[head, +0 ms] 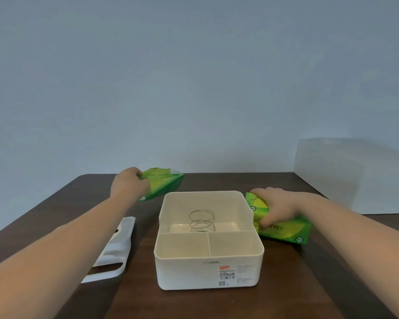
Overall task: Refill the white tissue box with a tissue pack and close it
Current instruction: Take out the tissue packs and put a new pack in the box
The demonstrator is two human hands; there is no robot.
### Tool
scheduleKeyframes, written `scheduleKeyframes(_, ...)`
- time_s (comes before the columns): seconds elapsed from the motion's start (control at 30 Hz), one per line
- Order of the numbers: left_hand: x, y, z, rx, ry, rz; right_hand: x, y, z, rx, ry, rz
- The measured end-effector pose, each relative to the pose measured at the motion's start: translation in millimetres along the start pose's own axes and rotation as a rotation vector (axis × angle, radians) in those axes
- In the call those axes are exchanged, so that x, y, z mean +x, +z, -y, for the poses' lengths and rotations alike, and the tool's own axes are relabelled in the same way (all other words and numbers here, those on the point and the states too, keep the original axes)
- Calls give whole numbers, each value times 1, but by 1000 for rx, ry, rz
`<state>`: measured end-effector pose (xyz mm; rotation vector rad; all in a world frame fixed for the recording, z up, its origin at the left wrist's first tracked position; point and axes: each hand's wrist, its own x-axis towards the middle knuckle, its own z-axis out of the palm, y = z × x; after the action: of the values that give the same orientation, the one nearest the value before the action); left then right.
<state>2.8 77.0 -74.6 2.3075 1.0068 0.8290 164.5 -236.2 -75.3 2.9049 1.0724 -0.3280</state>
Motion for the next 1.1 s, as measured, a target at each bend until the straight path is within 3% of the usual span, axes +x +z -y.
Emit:
scheduleKeyframes(0.23,19,12,20,115,-20,12,6,-25,6,32,81,-259)
scheduleKeyframes(0.47,18,20,30,153,-79,148,8,-58,40,-17,76,-398)
scheduleKeyframes(0.63,14,6,32,189,-50,140,-1,-84,71,10,16,-475)
scheduleKeyframes(0.9,6,-32,40,227,-24,104,-27,-86,133,25,-249,-331)
scheduleKeyframes(1.1,-4,-56,54,253,-35,104,-36,-66,151,-28,-309,-188)
